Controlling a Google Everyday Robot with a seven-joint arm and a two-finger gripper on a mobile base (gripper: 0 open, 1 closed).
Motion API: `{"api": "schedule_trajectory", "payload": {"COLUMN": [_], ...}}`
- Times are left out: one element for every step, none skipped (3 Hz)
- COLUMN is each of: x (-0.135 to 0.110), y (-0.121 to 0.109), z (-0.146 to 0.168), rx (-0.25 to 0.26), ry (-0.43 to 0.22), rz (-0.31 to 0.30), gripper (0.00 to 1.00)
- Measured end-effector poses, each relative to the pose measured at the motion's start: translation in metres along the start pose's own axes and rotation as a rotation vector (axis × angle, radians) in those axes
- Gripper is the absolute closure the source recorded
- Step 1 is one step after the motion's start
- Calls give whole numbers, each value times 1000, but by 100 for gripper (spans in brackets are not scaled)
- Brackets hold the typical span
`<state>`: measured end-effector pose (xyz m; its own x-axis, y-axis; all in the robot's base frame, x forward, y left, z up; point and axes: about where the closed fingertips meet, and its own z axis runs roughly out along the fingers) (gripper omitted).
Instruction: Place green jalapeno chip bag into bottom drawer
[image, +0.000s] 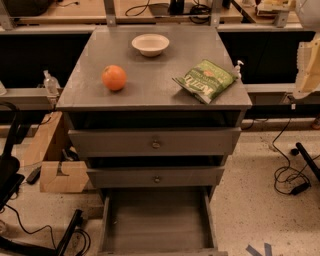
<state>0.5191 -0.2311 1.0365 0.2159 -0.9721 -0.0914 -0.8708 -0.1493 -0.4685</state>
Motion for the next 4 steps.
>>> {"api": "schedule_trajectory", "payload": {"x": [0, -5, -7, -1], "y": [0, -10, -40, -81], "z": [0, 20, 63, 127], "rx": [0, 13, 39, 60], "ry": [0, 8, 4, 5], "rz": [0, -9, -26, -52], "gripper": [0, 0, 0, 0]}}
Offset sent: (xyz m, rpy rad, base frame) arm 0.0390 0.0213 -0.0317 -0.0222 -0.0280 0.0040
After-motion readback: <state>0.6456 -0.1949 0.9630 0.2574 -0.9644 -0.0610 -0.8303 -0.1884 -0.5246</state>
